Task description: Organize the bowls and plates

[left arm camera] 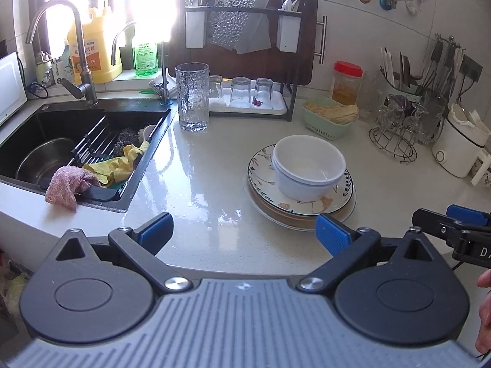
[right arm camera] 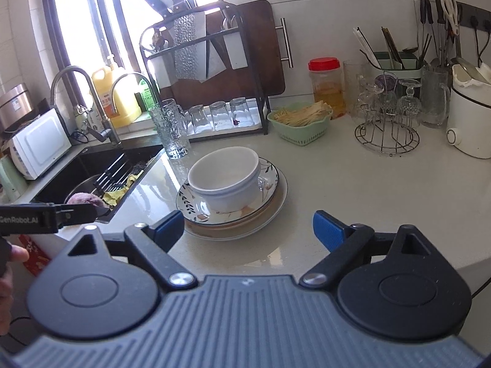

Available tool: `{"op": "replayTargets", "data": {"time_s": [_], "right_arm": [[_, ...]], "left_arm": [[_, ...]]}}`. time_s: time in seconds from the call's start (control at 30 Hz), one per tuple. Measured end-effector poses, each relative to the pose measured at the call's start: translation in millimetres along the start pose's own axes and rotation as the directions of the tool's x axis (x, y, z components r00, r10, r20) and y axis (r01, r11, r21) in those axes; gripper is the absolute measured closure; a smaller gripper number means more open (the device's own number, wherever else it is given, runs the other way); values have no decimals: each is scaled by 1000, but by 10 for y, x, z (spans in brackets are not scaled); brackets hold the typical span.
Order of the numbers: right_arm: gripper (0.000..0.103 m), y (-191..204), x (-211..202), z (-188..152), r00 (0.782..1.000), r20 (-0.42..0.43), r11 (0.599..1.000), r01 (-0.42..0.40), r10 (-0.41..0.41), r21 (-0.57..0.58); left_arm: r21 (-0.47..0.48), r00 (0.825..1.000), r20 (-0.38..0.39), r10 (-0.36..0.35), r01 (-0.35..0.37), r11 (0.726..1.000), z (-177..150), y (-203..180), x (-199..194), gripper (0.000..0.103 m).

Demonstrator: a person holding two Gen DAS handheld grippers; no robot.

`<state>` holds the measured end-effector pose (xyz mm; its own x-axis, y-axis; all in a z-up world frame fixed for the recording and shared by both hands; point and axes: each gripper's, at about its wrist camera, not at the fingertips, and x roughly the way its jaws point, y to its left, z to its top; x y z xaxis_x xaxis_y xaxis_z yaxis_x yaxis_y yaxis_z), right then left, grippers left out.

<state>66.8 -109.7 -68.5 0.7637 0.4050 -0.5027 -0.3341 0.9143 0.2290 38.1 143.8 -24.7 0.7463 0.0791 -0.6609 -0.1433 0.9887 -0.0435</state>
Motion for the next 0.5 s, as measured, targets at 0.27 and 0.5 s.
{"op": "replayTargets", "data": {"time_s": [0.27,0.5], "right_arm": [[11,1,23,11,1000,-17,1000,5,-5,6],[11,-13,-80,113,1000,-8,1000,9,-9,-2]], "left_arm": [[-12,1000,-22,2,-2,1000,7,-27,12,2],[0,999,-31,-6,6,1000,50,-113,17,2]]}}
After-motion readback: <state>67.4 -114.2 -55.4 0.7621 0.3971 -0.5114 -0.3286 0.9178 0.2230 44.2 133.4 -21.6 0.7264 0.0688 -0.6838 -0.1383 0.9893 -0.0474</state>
